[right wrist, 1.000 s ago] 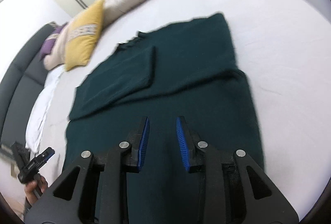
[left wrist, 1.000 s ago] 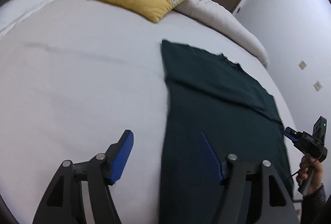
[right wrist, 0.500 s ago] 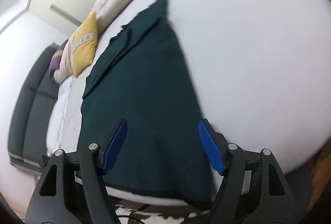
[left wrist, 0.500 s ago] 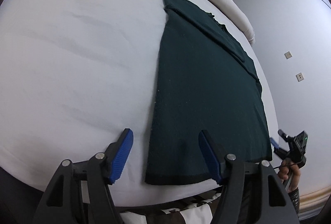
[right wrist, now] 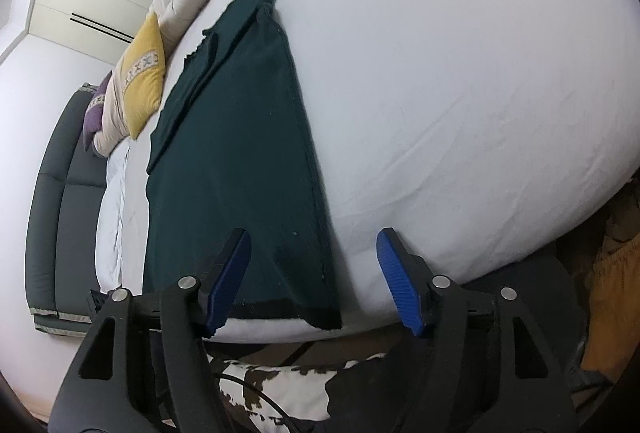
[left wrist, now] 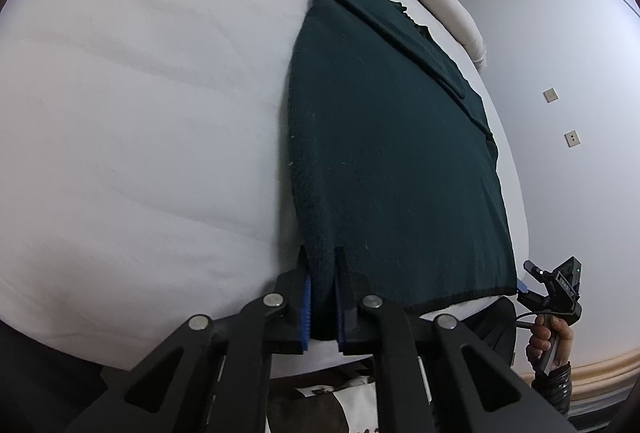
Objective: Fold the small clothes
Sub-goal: 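Lift the hem with both grippers and fold it toward the collar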
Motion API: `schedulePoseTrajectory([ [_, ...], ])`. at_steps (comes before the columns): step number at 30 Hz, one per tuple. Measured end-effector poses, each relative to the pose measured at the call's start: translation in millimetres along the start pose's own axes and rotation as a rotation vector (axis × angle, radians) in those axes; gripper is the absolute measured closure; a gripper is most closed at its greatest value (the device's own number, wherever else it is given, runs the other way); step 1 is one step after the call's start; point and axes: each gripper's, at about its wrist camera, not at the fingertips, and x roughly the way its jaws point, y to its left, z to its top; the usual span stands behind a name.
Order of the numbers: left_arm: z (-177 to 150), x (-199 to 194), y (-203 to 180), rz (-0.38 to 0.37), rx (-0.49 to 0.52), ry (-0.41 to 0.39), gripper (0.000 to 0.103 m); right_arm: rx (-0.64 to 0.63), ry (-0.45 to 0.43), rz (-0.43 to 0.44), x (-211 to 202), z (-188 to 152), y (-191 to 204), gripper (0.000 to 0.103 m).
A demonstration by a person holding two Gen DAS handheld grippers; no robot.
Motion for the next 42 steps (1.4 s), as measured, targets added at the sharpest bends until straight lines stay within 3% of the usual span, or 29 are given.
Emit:
schedulePoseTrajectory([
  [8,-6.9,-6.5,0.1,-0.013,0.007,-0.007,0.095,0.019,0.090,0.006,14.1,-1.0,3.0,0.057],
  [10,-6.5,-7.2,-1.7,-0.020,0.007,-0.009,0.095,0.044,0.098,0.028,15.6,-0.8,0.0,0.064],
  [14,-6.1,-14.1,-8.6,-0.038,0.018,-0.024,0.095,0.052,0.107,0.048,16.7,-4.7,-3.4,0.093],
  [15,-5.7,-17.6,-11.5,-0.045,0.026,-0.033,0.096,0.043,0.101,0.054,15.2,-5.4,-1.9,0.095],
  [18,-1.6,-29.6,-16.0,-0.084,0.036,-0.058,0.096,0.032,0.060,0.096,5.2,-1.7,4.7,0.096],
  [22,11.2,-50.2,-26.2,-0.165,0.032,-0.113,0.096,0.036,-0.022,0.215,-16.4,13.0,20.1,0.096],
  [28,36.2,-65.8,-32.6,-0.298,-0.038,-0.176,0.096,0.046,-0.140,0.351,-35.8,45.7,50.9,0.097],
  [34,68.6,-73.7,-26.7,-0.385,-0.134,-0.239,0.096,0.052,-0.203,0.376,-34.4,90.5,79.9,0.097],
  [42,126.5,-66.0,-29.9,-0.403,-0.167,-0.306,0.096,0.020,-0.258,0.378,-13.7,163.7,128.6,0.097],
])
